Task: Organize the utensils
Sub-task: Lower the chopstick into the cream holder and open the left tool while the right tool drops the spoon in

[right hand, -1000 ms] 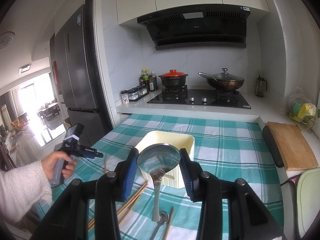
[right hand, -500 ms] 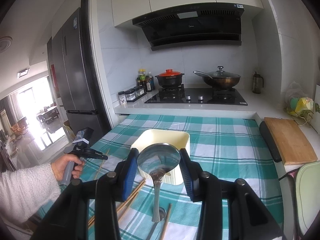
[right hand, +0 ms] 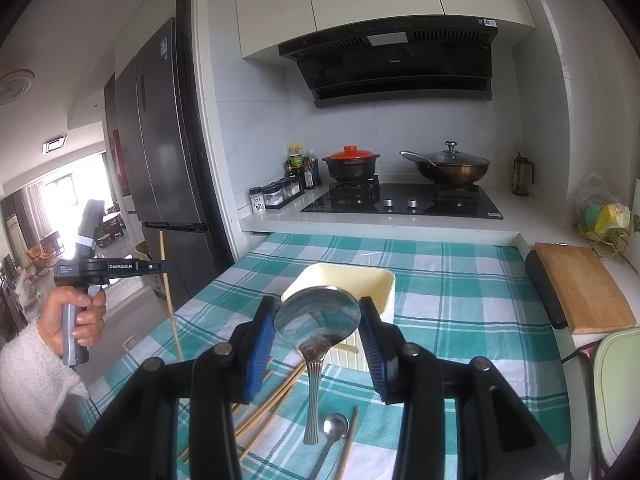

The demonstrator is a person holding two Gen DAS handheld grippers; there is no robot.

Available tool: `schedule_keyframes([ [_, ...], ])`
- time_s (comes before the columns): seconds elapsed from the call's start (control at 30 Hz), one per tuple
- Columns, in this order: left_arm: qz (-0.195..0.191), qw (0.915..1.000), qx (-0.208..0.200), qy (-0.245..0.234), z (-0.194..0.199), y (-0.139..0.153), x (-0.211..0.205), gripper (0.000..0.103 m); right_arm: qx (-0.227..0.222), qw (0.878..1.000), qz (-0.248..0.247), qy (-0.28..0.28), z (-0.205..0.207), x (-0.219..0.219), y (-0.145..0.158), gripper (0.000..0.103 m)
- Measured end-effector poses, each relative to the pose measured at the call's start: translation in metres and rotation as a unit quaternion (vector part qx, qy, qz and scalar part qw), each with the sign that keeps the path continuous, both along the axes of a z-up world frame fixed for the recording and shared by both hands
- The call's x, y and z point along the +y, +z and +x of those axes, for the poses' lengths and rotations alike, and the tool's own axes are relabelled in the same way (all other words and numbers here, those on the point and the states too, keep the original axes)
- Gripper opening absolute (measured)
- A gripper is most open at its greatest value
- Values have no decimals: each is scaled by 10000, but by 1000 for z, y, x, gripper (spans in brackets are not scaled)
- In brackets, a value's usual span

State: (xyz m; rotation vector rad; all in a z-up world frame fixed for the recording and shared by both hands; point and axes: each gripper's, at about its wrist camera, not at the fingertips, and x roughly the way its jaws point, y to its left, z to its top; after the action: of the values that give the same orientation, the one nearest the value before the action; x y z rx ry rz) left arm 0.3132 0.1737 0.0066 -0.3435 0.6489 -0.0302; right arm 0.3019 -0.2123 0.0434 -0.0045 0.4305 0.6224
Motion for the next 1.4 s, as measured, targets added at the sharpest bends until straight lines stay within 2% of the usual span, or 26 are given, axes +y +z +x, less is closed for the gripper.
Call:
schedule_keyframes([
  [0.2, 101, 9997, -206, -120, -13, 13, -11, 4, -44, 10000, -71, -29, -6, 0, 6, 42],
  [0.3, 107, 9991, -330, -234, -11, 30, -18, 4, -16, 9999, -102, -54, 4, 3, 11, 42],
  [0.43, 98, 9978, -588, -292, 6, 62, -28, 4, -41, 9999, -74, -132, 33, 11, 27, 42],
  [0.57, 59, 9948, -953, -355, 33, 93, -45, 4, -320, 9991, 19, -262, 72, 26, 51, 42],
  [0.67, 14, 9928, -1149, -325, 62, 105, -61, 4, -518, 9978, 197, -367, 106, 39, 64, 42],
  [0.73, 124, 9918, -1241, -264, 83, 105, -73, 4, -662, 9965, 283, -416, 128, 49, 65, 42],
  [0.8, 299, 9916, -1239, -227, 105, 99, -87, 4, -714, 9959, 302, -460, 151, 59, 57, 42],
  [0.87, 373, 9938, -1019, -255, 130, 84, -96, 4, -569, 9968, 222, -518, 175, 68, 41, 42],
  [1.0, 419, 9979, -350, -339, 175, 38, -107, 4, 288, 9975, -71, -647, 223, 78, -6, 42],
  [1.17, 425, 9973, 366, -469, 209, -13, -115, 4, 1253, 9879, -408, -817, 264, 79, -59, 42],
  [1.27, 407, 9961, 636, -460, 223, -33, -117, 4, 1560, 9820, -579, -892, 280, 80, -78, 42],
  [1.37, 444, 9949, 789, -444, 233, -44, -121, 5, 1695, 9799, -511, -922, 292, 80, -84, 43],
  [1.4, 457, 9946, 826, -424, 235, -46, -121, 8, 1744, 9793, -494, -901, 295, 81, -84, 45],
])
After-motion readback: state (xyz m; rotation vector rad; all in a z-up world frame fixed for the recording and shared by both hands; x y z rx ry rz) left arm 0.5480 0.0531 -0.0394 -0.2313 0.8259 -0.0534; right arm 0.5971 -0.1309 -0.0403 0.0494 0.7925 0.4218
